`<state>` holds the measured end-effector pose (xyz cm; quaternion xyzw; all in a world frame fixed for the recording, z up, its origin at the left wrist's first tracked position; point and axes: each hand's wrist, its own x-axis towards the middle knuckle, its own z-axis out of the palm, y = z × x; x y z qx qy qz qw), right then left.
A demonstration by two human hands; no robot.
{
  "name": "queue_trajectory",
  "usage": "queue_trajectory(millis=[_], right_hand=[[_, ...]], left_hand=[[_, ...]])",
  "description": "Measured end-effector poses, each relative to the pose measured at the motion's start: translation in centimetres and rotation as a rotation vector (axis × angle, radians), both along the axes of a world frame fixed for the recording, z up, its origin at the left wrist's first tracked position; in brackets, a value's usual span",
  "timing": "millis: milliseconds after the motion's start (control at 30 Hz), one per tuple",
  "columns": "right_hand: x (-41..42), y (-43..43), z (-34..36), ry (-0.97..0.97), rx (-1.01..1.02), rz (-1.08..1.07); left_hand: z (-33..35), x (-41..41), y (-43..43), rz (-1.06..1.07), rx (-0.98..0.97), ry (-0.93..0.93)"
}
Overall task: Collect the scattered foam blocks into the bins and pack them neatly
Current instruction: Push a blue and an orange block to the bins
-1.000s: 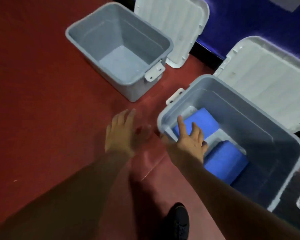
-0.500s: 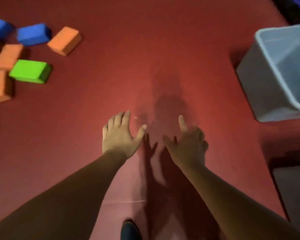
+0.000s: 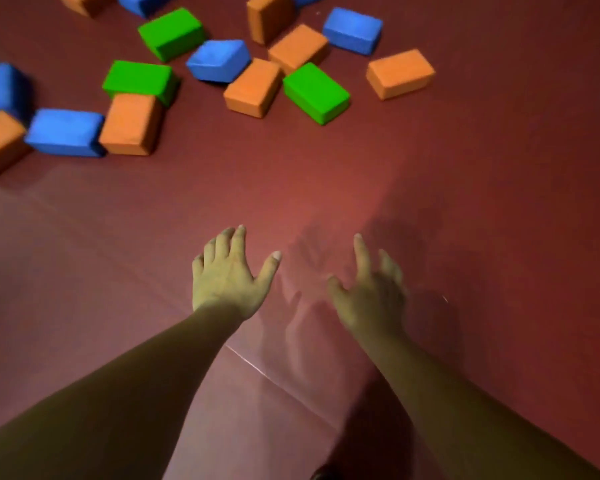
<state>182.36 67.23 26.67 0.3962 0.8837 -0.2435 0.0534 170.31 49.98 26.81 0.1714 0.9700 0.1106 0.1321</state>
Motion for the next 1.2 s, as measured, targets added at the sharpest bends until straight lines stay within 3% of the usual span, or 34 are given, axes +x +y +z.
queue_trajectory(millis=[333,733,1200], right_hand=[[-19.6,-7.9,0.2,-0.061,-0.009,0.340],[-47.4,-15.7,0.3,-0.111,0.012,0.463],[-69.1,-32.9,-1.9,-0.093,-0.010,0.343]], left_hand=[[-0.1,-14.4,-9.9,0.270,0.006,-0.022],[0.3,-38.0,-18.2,0.396,0.020,-0.014],[-3.0,-59.9,-35.2,0.354,-0.071,-0.093]])
